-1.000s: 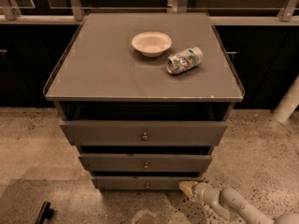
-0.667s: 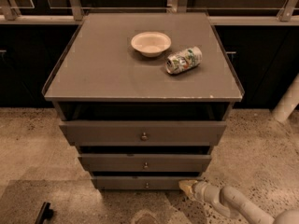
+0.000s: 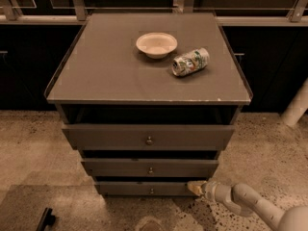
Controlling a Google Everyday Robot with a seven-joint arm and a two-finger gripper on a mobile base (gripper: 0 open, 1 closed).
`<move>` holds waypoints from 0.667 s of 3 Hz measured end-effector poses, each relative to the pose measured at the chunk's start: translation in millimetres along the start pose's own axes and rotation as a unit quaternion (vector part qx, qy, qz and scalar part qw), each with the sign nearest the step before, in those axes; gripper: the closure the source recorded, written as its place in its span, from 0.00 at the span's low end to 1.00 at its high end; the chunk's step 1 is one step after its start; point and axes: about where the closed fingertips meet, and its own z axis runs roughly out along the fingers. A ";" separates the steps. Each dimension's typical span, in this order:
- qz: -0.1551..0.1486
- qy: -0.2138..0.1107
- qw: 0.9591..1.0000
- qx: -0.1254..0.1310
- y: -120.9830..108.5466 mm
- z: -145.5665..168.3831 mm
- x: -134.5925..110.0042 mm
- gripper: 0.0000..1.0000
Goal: Close bottom drawer
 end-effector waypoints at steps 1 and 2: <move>0.050 0.064 0.996 -0.028 -20.4 -41.9 24.0 0.81; 0.087 0.127 0.986 -0.059 -27.7 -86.2 62.3 0.57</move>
Offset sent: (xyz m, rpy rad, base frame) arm -0.1713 -0.0977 0.0251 0.2241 0.5569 0.3830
